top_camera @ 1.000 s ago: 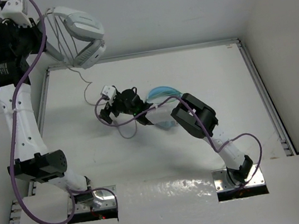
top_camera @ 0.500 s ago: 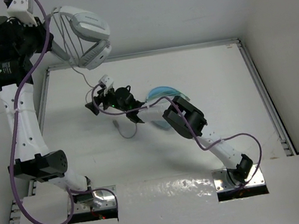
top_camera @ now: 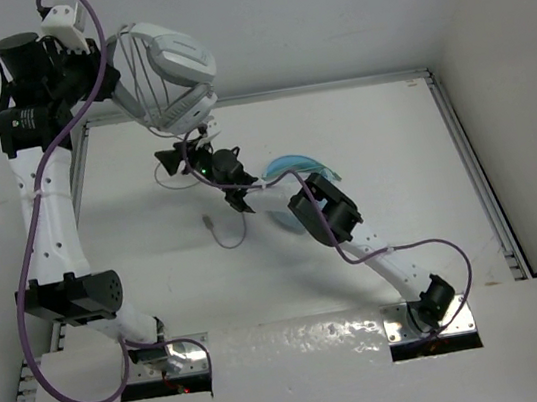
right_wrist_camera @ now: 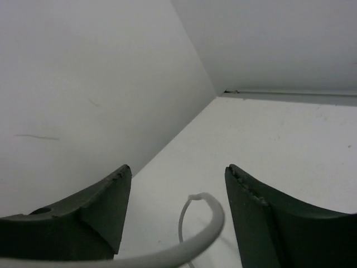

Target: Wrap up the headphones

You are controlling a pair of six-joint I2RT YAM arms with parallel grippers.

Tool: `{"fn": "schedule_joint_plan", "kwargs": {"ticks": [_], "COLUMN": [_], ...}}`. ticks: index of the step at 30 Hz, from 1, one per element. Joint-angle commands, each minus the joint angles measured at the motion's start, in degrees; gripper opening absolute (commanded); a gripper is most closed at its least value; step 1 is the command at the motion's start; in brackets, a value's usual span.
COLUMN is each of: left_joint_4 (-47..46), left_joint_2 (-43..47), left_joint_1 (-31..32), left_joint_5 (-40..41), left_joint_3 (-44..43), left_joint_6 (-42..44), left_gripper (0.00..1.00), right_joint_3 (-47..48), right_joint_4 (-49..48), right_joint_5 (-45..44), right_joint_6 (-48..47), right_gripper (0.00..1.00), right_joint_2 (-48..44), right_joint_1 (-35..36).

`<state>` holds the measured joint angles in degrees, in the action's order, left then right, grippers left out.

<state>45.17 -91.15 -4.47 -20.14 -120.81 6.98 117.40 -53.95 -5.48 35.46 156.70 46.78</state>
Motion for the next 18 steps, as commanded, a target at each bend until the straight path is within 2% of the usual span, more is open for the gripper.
{"fn": "schedule_joint_plan", "kwargs": {"ticks": [1,2,3,4,5,6,8,11,14,15,17,18], "left_joint_4": [-4.9,-4.8,-4.8,-4.7,-4.6,-4.6,-3.9,-1.5,2.9,6.0,10.3,12.6], "left_joint_2": [2.6,2.6,2.6,2.6,2.7,2.8,3.1,4.3,7.5,9.0,9.4,9.3], "left_joint_1": [0.3,0.3,0.4,0.4,0.4,0.4,0.3,0.3,0.4,0.4,0.6,0.6], "left_joint_5": [-1.8,-2.0,-2.2,-2.4,-2.5,-2.5,-3.3,-8.9,-12.9,-12.6,-11.4,-10.9], "left_joint_3": [-1.3,-1.4,-1.4,-1.4,-1.2,-1.2,-1.3,-0.6,4.5,6.1,9.3,10.3], "left_joint_6": [-3.7,-3.8,-3.8,-3.8,-3.8,-3.7,-2.9,1.9,13.0,19.6,26.0,32.6], "left_gripper": [0.0,0.0,0.0,0.0,0.0,0.0,0.0,0.0,0.0,0.0,0.0,0.0], "right_joint_3": [1.7,1.7,1.6,1.7,1.5,1.2,-2.0,-10.2,-20.4,-23.2,-30.2,-32.1], "right_joint_4": [-6.4,-6.4,-6.4,-6.6,-6.6,-6.5,-5.5,-5.5,-10.3,-14.6,-17.3,-17.2], "right_joint_5": [2.7,2.1,1.3,0.5,0.3,0.3,1.4,5.3,13.4,15.0,19.9,21.0], "right_joint_6": [1.5,1.8,2.3,2.4,2.3,2.4,1.7,-0.3,4.1,7.1,7.7,5.3], "right_gripper": [0.67,0.62,0.44,0.32,0.08,0.0,0.0,0.0,0.0,0.0,0.0,0.0], "right_joint_2": [-2.4,-2.4,-2.4,-2.3,-2.3,-2.5,-3.9,-6.9,-11.3,-12.6,-17.8,-19.9], "right_joint_1": [-0.5,-0.5,-0.4,-0.5,-0.5,-0.6,-0.7,-2.5,-8.0,-10.9,-13.4,-14.9]}}
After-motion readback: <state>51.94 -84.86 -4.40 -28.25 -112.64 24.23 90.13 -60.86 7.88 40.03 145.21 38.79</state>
